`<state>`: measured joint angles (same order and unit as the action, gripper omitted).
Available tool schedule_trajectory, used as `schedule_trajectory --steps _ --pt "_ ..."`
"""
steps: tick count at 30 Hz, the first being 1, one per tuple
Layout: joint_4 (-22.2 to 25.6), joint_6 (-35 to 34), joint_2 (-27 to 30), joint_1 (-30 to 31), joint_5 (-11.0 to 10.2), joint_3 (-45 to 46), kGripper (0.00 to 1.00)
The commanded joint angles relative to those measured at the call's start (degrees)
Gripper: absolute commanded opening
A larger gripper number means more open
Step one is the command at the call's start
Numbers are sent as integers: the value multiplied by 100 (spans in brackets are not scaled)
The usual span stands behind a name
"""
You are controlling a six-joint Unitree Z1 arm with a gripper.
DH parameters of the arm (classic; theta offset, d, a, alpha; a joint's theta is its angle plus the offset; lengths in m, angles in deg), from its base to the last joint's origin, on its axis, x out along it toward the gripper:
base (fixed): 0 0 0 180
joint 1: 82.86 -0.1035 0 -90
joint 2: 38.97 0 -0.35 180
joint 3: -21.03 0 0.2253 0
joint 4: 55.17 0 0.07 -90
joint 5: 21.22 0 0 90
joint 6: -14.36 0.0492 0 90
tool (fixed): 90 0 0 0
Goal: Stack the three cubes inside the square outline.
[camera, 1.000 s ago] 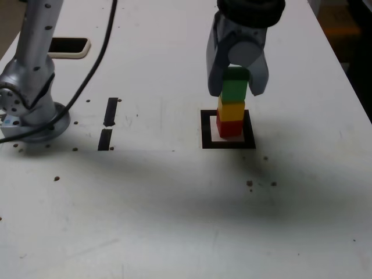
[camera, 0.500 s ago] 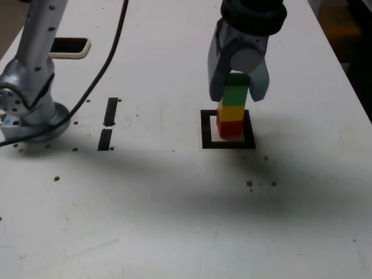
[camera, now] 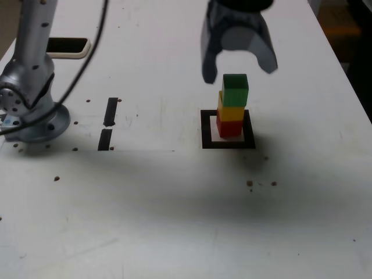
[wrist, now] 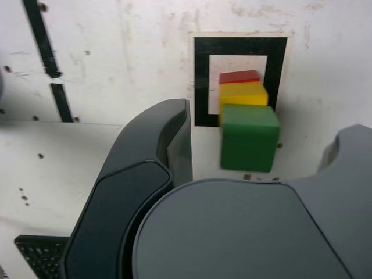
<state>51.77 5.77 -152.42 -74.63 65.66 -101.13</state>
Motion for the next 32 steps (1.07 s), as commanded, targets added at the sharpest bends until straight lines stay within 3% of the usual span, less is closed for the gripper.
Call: schedule_trajectory --steps 1,3,5,10,13,15,20,32 --pt "120 -17 345 29 -17 108 100" --pt "156 -19 780 49 -20 364 100" --pt "143 -19 1607 59 -40 1114 100" --pt "-29 5 2511 -11 -138 2502 100" --pt "-383 87 2753 -75 -162 3369 100" --pt "-882 171 2927 -126 -131 4194 100" --pt "-1656 245 3319 -256 -78 5289 100" --pt "-2525 815 3469 -686 -16 6203 100"
